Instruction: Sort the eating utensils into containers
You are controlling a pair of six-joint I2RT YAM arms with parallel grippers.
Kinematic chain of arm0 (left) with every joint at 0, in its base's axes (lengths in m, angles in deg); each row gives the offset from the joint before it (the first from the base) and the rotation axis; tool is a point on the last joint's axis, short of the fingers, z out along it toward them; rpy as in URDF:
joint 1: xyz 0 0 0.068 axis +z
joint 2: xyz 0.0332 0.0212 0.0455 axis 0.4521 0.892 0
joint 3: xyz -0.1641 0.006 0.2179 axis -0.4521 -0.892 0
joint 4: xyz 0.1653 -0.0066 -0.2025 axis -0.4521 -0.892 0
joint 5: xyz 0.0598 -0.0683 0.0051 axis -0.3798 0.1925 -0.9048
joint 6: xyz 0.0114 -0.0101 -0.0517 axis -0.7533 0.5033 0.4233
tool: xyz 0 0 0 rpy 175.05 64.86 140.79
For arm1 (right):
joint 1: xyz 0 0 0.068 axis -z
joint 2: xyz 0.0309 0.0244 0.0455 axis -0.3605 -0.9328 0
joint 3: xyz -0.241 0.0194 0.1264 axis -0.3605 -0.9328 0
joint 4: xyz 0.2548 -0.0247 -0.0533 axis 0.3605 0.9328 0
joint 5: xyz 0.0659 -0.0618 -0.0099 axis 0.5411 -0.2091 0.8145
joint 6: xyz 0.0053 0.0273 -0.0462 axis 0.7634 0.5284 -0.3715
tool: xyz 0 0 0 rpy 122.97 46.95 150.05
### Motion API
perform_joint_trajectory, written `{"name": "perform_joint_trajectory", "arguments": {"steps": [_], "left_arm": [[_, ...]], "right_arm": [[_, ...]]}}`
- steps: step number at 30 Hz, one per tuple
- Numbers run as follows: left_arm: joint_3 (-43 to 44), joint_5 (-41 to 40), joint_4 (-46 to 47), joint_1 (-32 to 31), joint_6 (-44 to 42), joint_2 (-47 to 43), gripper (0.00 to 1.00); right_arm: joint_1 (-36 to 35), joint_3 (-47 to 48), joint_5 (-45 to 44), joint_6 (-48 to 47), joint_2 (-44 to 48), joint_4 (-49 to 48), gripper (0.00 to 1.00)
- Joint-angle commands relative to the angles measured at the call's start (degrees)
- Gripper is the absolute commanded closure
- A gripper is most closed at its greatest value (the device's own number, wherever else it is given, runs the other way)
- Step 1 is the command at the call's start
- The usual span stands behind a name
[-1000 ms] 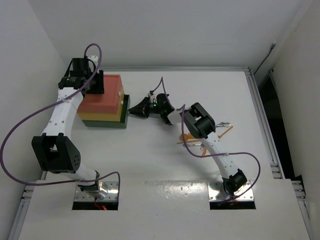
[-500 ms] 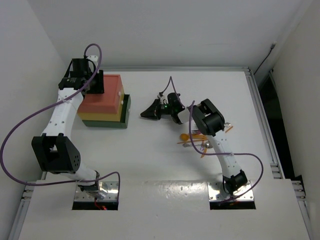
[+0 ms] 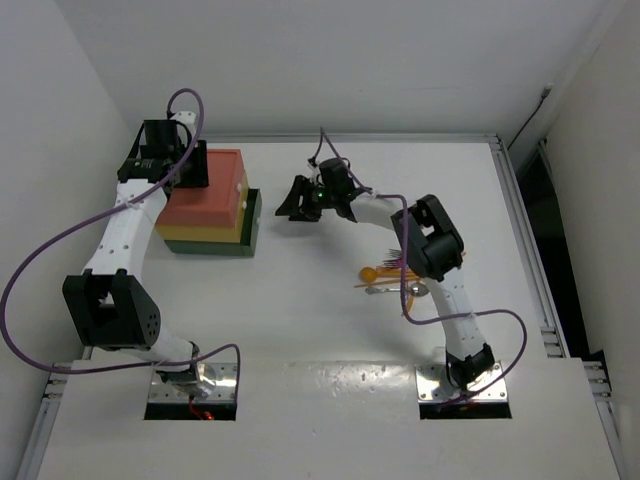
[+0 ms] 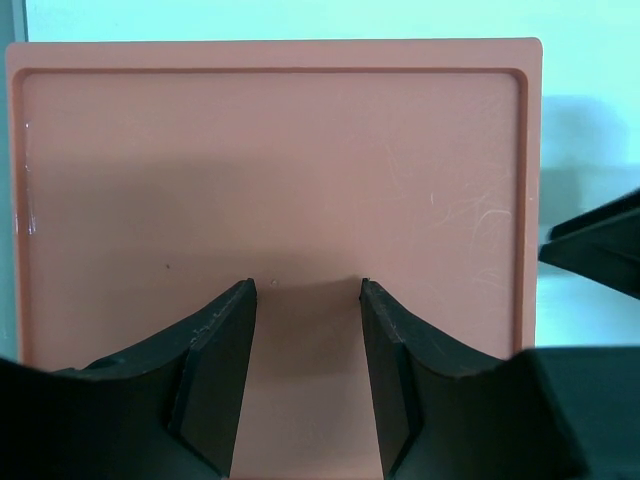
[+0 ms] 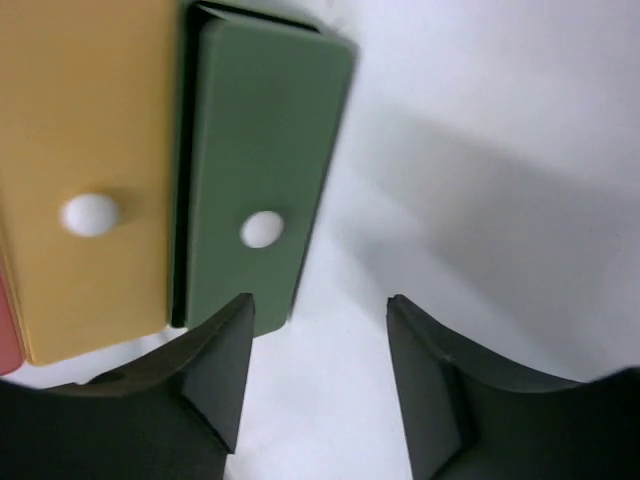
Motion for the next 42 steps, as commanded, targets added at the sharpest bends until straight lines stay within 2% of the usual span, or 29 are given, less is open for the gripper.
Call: {"name": "perform_joint_trajectory", "arguments": {"steps": [1,7,9,12,14,17,20,29,42], "left_arm": [[-5.04,-1.48,-10.12,0.94,1.24,3.09,0.47],[-7.42,-2.62,-8.28,0.94,2.55,1.42,0.47],[-8.03,-3.93,-7.74,0.94,3.78,1.42,0.47],[-8.03,-7.0,-7.74,0.94,6.42,1.94,0.49],[-8.03,-8.42,-7.22,0.94,7.91,1.94,0.49],[-9.34,-11.14,-6.61,-0.37,9.49,1.94,0.5],[-10.4,-12.64,-6.6,-1.25,9.5,1.94,0.5],[-11.46,-11.5,-6.08,-1.78,8.45,1.94,0.51],[-13.57,-10.97,-4.41,-1.78,8.45,2.47,0.52]], "right_arm": [[-0.44,4.11,-10.49,-17.47,8.09,14.89,0.43],[-0.44,6.85,-19.63,-29.09,16.24,27.05,0.41],[-0.44,6.23,-22.62,-31.91,18.28,29.51,0.32],[-1.66,10.78,-25.08,-30.52,17.86,36.35,0.32],[-3.51,17.37,-28.42,-28.94,15.58,42.57,0.32],[-5.97,24.32,-31.06,-24.73,10.66,46.21,0.34],[-8.34,26.53,-33.26,-21.12,8.71,46.75,0.37],[-12.74,27.76,-38.71,-15.75,5.91,46.22,0.35],[-14.85,30.83,-36.96,-10.04,2.39,43.67,0.35]]}}
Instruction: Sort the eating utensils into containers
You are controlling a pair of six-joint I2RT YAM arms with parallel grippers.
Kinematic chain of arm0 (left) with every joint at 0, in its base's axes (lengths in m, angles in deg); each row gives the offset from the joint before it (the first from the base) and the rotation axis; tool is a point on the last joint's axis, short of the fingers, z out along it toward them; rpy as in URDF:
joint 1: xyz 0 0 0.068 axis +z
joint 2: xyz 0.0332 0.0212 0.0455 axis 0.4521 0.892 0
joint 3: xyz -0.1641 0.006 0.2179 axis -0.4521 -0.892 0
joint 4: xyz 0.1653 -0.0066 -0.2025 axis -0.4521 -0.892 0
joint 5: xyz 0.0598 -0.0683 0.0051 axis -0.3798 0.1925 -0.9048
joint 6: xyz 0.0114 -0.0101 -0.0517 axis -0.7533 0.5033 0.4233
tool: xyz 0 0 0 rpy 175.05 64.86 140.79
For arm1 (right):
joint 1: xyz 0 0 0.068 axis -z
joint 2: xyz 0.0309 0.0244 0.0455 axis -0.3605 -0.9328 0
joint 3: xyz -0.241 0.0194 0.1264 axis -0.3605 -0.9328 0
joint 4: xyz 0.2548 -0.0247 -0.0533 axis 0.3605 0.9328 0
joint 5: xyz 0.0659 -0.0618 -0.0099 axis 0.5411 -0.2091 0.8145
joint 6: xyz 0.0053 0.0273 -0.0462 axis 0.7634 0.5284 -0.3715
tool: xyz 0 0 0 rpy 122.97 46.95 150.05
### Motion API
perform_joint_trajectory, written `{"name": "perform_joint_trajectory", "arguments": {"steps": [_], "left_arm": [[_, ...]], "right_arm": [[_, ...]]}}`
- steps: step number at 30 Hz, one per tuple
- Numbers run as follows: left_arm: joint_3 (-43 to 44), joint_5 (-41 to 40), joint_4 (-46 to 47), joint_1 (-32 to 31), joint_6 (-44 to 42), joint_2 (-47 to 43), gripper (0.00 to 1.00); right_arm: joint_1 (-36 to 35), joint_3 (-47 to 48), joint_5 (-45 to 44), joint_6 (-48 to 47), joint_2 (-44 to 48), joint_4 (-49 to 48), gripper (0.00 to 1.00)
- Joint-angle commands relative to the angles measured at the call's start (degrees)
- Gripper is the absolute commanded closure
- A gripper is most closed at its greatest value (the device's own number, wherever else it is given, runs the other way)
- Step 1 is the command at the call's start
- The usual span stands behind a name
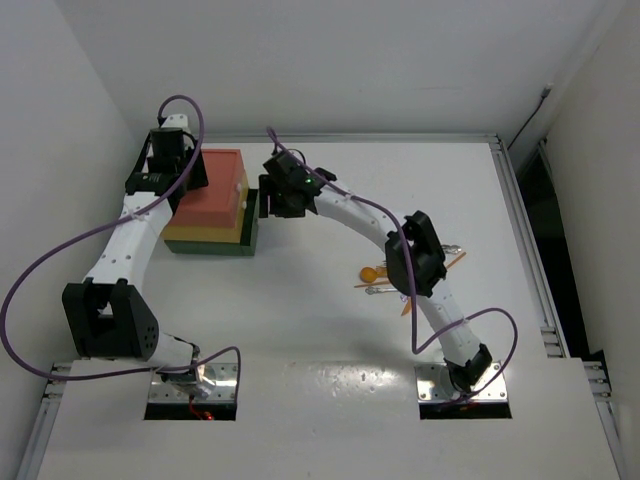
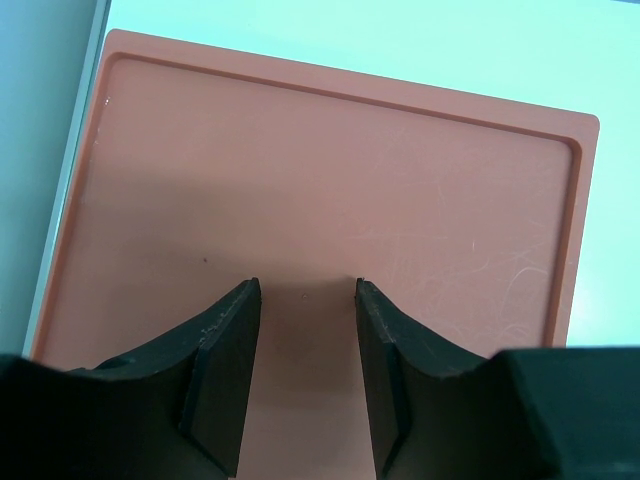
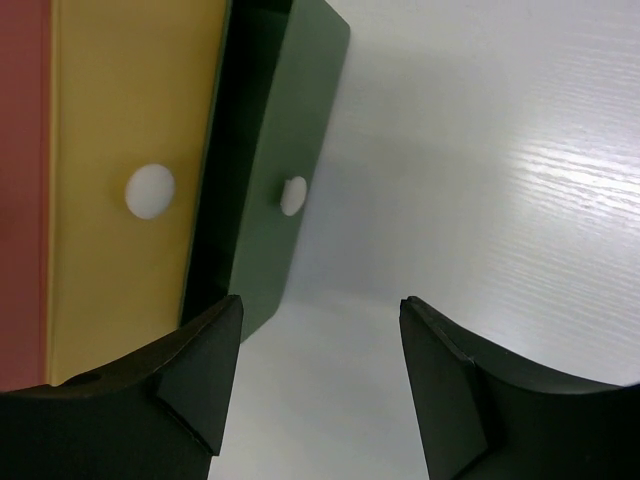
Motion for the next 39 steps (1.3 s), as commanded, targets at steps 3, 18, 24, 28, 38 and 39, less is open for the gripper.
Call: {"name": "perform_joint_trajectory", "arguments": {"steps": [3,18,24,28,38,39], "left_arm": [[-5.46,-0.28,-14.78,0.21,0.51,5.05,0.52],[-7.13,-0.28,-13.73,0.21,0.51,5.58,0.52],[-7.66,-0.81,-13.73,0.21,0.51,5.58,0.52],[-8.79,-0.81,-13.2,0.21,0.51,5.58,0.52],[-8.8,-1.43,-13.2,0.21,0.51,6.1,0.52],[-8.8,-1.43,-13.2,0.21,0.51,6.1,0.52]], "right_arm": [[-0.69,4.0,1.01,3.32,-2.06,-3.9,0.35],[-2.27,9.19,-0.13,3.32,-7.68,-8.11,0.37],[-2.27,9.98,-2.06,3.85,-9.62,-8.91,0.42],[-2.27,9.98,-3.38,3.85,-10.67,-8.91,0.52],[-2.27,9.98,-8.04,-0.37,-12.43,-10.75,0.8],[-2.27,9.98,-8.04,-0.37,-12.43,-10.75,0.82]]}}
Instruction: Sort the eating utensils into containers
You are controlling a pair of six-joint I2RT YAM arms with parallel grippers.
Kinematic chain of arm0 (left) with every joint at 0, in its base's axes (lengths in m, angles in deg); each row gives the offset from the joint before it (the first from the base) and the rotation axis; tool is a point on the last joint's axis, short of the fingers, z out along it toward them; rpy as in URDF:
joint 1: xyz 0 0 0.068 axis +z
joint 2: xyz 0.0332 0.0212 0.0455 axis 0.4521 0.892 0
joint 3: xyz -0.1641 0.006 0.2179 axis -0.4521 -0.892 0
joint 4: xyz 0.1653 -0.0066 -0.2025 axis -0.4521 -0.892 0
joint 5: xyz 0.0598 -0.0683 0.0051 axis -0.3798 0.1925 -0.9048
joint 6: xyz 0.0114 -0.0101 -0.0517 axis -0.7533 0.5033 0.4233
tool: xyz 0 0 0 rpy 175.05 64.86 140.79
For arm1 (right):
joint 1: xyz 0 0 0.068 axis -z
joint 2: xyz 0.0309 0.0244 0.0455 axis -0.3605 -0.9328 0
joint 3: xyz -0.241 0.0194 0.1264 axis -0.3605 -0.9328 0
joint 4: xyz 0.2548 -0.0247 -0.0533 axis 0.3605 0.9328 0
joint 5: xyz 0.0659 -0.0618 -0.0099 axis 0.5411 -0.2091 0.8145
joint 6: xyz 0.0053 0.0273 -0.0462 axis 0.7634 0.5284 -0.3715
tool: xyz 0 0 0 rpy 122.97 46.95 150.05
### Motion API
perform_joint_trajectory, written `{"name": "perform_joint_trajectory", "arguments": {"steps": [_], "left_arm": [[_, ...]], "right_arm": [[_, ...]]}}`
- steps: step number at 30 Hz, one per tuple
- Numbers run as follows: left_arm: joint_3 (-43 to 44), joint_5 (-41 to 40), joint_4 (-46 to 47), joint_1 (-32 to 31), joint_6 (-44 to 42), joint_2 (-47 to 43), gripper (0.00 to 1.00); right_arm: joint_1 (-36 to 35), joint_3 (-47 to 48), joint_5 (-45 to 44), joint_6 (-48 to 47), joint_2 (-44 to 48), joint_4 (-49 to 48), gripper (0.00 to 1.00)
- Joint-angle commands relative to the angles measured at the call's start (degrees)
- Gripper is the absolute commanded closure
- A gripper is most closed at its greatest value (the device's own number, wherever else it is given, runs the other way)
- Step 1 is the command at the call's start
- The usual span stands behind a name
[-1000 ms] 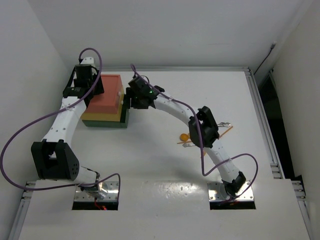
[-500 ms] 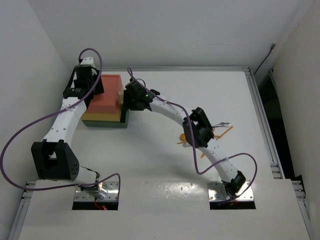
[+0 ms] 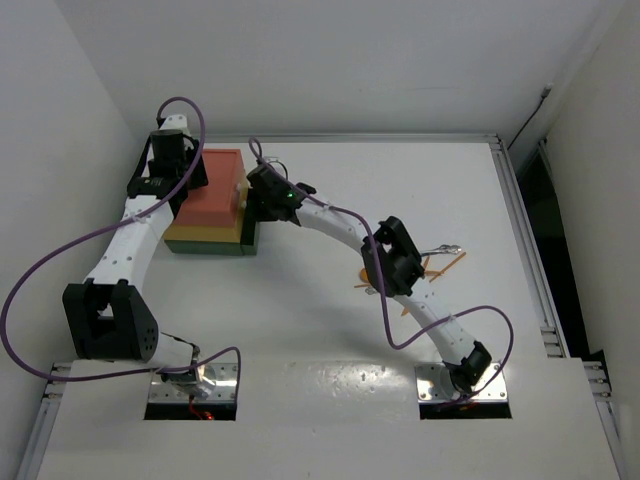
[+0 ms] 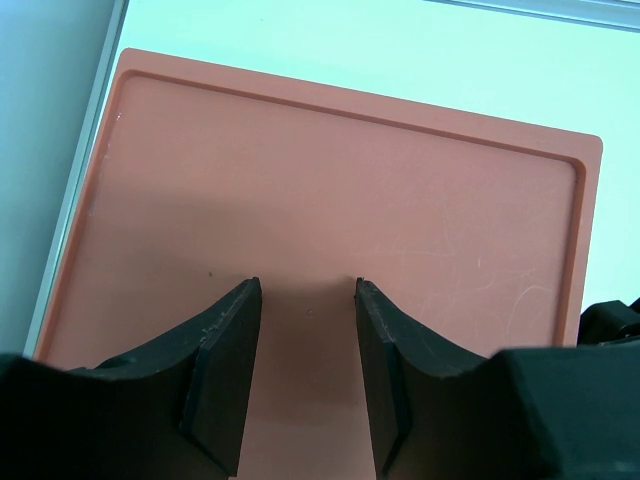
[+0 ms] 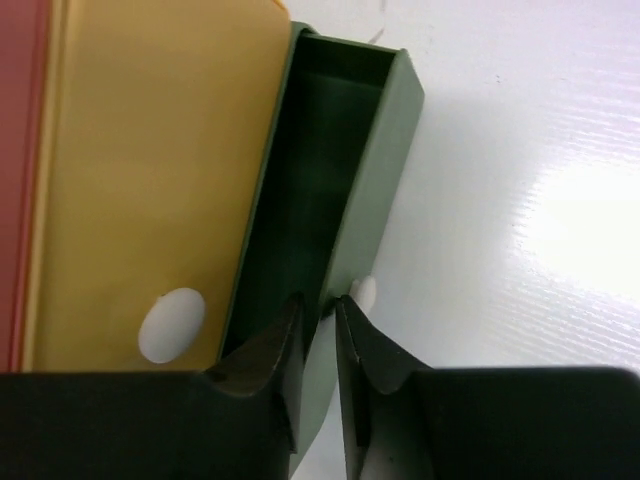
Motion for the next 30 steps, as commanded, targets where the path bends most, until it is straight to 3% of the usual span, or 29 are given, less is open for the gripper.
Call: {"name": "perform_joint_trajectory", "arguments": {"steps": [1,6,30], "left_arm": [[-6.0,-0.44,-18.03,0.21,0.51,6.26,0.52],[-6.0,-0.44,-17.51,0.21,0.51,6.26,0.52],[-6.53,-0.97,-17.51,0.74,0.51,6.26,0.52]], "right_arm": [[-0.06,1.52,-3.52,-1.68,-0.52,-1.24,0.85],[-0.06,0.29,-4.74,-2.82,0.54,-1.24,1.0],[0.99,-9.73,-11.43,-10.91,10.65,3.77,1.0]]}}
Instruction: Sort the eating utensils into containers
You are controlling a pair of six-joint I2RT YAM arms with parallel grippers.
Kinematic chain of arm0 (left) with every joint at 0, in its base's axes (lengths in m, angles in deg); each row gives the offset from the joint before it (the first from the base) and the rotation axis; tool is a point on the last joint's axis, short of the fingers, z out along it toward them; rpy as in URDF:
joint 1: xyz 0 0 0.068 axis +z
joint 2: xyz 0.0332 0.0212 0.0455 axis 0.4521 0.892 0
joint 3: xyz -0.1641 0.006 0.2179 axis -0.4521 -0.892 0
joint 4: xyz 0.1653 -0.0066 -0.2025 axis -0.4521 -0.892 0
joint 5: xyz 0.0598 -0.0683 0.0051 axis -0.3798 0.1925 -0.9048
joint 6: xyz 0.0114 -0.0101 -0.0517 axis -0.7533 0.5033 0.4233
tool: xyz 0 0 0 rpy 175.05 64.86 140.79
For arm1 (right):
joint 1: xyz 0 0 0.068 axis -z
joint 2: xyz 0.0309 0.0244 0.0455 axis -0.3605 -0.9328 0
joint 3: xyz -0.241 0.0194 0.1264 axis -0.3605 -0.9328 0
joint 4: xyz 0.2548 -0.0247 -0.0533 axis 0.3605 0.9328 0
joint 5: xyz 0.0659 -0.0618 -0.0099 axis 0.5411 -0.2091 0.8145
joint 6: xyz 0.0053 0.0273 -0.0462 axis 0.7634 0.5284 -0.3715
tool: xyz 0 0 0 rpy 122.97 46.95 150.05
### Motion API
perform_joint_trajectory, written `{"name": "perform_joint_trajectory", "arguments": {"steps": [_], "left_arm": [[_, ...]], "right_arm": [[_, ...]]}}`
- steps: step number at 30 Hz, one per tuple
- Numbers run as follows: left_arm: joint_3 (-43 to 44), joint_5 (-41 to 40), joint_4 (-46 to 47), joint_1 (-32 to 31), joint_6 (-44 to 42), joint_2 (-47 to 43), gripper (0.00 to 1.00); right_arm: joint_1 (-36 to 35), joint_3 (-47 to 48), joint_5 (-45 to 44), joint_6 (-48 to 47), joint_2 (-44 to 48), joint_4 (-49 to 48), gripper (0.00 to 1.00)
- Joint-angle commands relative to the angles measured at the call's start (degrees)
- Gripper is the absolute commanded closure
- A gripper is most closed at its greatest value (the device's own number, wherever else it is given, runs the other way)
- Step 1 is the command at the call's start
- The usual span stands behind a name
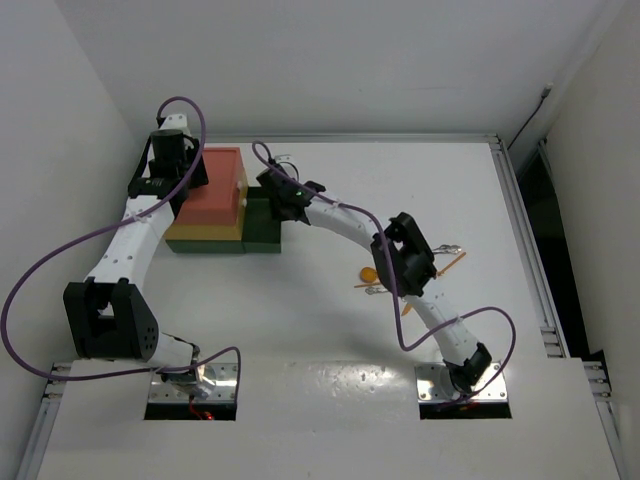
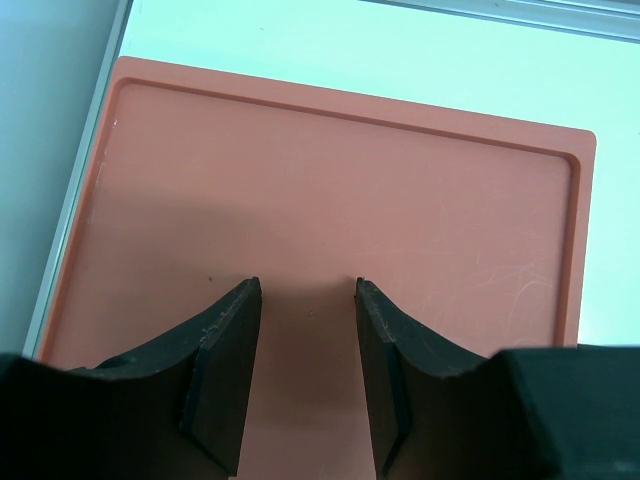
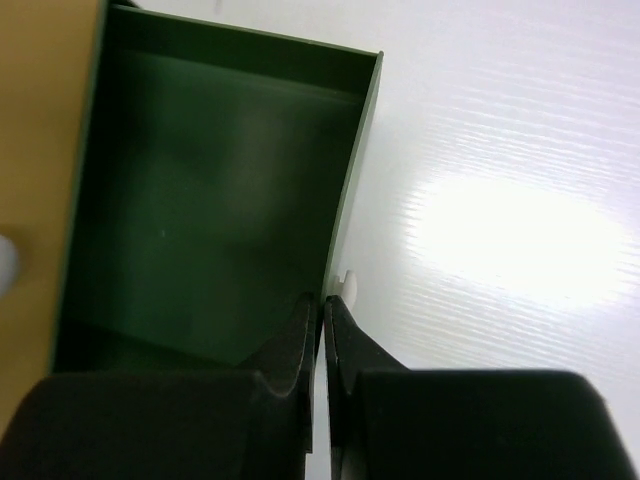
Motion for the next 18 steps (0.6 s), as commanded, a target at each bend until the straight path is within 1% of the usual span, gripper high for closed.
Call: {"name": "perform_joint_trajectory", "arguments": {"steps": [1,11,18], "left_arm": [[-5.87,-0.75,-19.06,0.74,0.51,5.99,0.52],[-7.02,0.3,-18.0,0.74,-0.01,4.94,0.52],[-7.02,0.83,-18.0,0.74,-0.01,4.94,0.52]], "right_arm": [[0.31,-2.27,-1.9,-2.43,5.22,1.32,1.0],[0.31,-9.66,-2.42,-1.37,9.54,1.32,1.0],[1.37,-11.42,-2.95,-1.37,11.21,0.8,1.0]]}}
